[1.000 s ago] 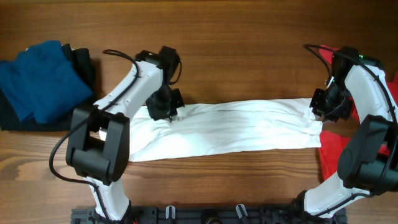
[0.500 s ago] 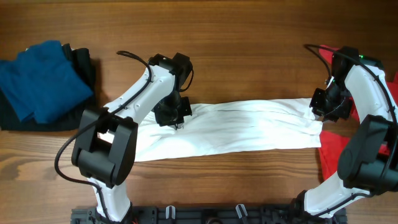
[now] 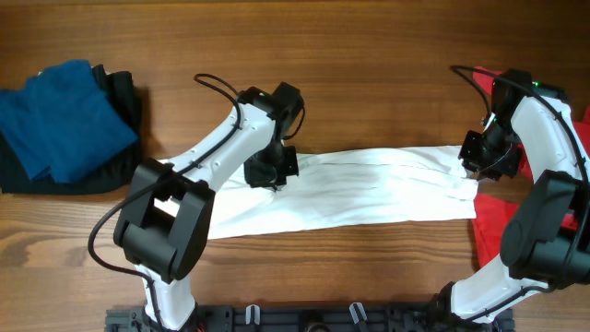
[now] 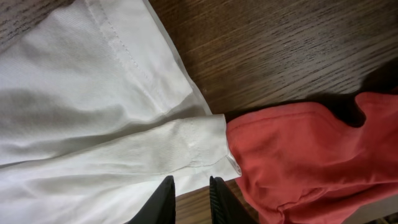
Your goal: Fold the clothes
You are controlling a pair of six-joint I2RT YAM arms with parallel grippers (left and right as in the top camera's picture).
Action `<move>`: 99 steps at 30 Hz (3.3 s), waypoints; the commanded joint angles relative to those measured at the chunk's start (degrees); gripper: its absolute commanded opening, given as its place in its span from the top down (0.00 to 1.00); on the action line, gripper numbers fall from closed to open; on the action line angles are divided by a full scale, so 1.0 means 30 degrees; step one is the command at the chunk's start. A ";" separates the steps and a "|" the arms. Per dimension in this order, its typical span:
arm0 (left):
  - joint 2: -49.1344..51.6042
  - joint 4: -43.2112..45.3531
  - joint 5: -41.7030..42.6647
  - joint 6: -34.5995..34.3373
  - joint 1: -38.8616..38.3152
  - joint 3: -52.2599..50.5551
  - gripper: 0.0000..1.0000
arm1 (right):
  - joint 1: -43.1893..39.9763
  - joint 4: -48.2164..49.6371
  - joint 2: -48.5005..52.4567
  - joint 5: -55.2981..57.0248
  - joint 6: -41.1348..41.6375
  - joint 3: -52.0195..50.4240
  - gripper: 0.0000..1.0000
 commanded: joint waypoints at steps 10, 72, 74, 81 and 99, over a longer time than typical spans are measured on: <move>-0.0546 0.0313 0.0306 0.0299 -0.0867 -0.0087 0.86 | -0.0036 -0.0022 -0.0444 -0.0168 -0.0044 -0.0087 0.81; -0.6244 0.1858 -0.6717 -0.5639 0.4044 -0.6200 0.77 | -0.0036 0.2827 -0.0452 -0.2193 -0.0998 -0.2863 0.39; -0.6222 0.2208 -0.6834 -0.5632 0.4597 -0.6856 0.74 | -0.0036 0.2754 -0.0452 -0.2186 -0.0998 -0.2863 0.39; -0.6222 0.4218 -0.6674 -0.5107 0.6579 -0.9653 0.68 | -0.0036 0.2419 -0.0452 -0.2171 -0.1042 -0.2863 0.38; -0.4852 1.2692 -0.8772 -0.1537 0.9355 -1.2072 0.65 | -0.0044 0.2346 -0.0452 -0.2178 -0.1042 -0.2863 0.33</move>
